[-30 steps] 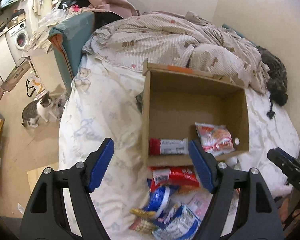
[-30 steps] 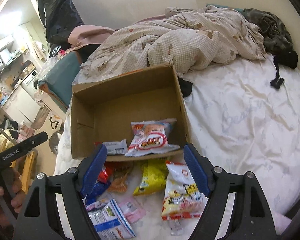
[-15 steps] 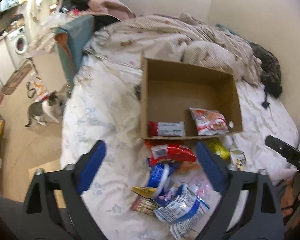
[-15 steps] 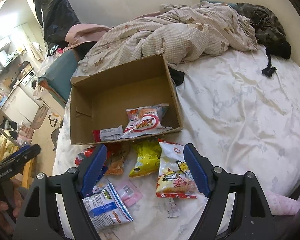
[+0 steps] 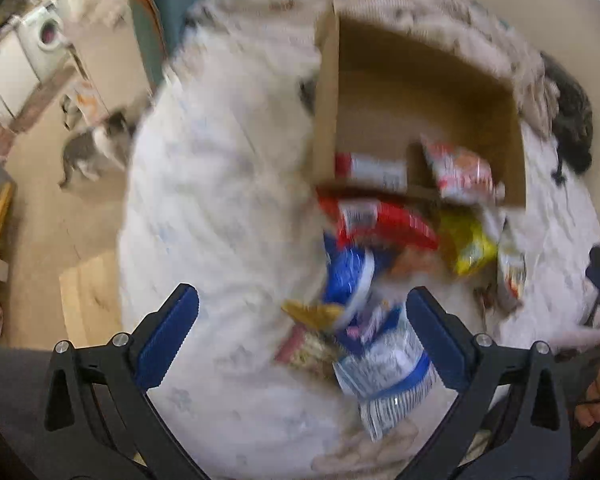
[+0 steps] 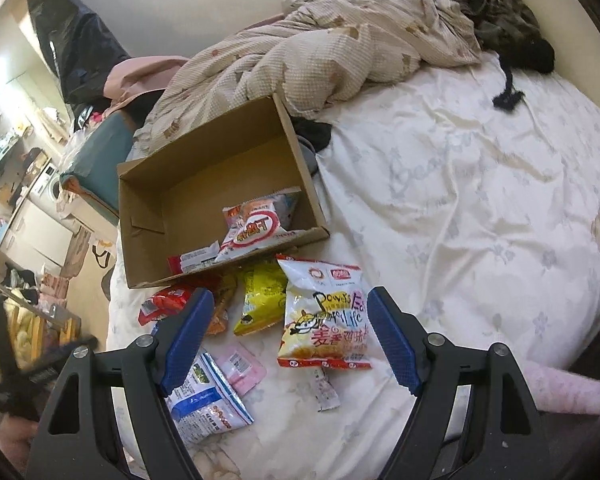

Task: Organize snacks
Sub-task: 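Withdraw both grippers from the box toward the snack pile, then grasp the blue-white bag with the left gripper while the right gripper grasps the yellow-white chip bag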

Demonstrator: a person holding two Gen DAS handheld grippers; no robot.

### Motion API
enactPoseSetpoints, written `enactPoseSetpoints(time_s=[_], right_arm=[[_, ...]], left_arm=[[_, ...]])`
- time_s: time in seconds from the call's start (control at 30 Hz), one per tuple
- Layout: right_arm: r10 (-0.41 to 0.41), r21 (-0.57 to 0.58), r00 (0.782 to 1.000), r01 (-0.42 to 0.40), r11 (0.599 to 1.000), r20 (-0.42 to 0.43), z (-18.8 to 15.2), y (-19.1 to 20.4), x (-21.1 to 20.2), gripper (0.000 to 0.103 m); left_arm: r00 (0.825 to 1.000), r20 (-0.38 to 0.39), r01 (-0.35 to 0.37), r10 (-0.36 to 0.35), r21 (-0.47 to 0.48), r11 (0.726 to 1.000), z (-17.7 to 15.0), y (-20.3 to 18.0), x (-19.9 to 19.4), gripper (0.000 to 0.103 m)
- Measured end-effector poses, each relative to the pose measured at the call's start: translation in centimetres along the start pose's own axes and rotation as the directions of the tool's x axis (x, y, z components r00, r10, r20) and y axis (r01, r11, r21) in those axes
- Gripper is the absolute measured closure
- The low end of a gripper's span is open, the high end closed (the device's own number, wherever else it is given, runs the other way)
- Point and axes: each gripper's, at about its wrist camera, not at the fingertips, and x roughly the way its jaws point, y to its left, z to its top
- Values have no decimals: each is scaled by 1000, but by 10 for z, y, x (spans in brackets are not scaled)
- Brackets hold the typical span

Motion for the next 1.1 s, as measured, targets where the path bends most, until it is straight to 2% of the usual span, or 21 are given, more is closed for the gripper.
enactPoseSetpoints(time_s=[0.1, 0.23, 0.33, 0.4, 0.5, 0.63, 0.73, 0.8, 0.97, 1.1], right_arm=[[7, 16, 1000, -6, 1000, -25, -2, -1, 6, 21], [8, 3, 999, -8, 1000, -45, -2, 2, 12, 21], [21, 15, 998, -20, 1000, -57, -2, 2, 16, 21], [29, 21, 998, -28, 999, -63, -1, 3, 18, 21], [39, 23, 997, -38, 999, -67, -1, 4, 19, 21], [53, 39, 996, -51, 998, -72, 0, 1, 20, 21], [71, 67, 995, -66, 996, -73, 1, -3, 19, 21], [84, 91, 993, -77, 993, -78, 3, -6, 20, 21], [120, 150, 989, -106, 983, -82, 5, -14, 22, 21], [130, 183, 988, -114, 976, -78, 6, -21, 21, 21]], left_arm=[[994, -95, 54, -54, -9, 999, -11, -10, 15, 5], [984, -152, 96, -97, -15, 995, -35, -32, 21, 6], [970, -229, 83, -83, -9, 997, -54, -54, 40, 6], [965, -258, 49, -47, 2, 999, -61, -65, 56, 6], [967, -253, 28, -28, -3, 1000, -62, -72, 73, 6], [970, -242, 28, -15, 49, 998, -60, -91, 75, 26], [976, -218, 37, -16, 94, 995, -58, -108, 64, 27], [974, -220, 77, -53, 102, 992, -56, -118, 62, 27], [965, -235, 126, -116, 29, 992, -47, -127, 75, 27], [955, -285, 104, -85, 51, 993, -40, -141, 99, 27]])
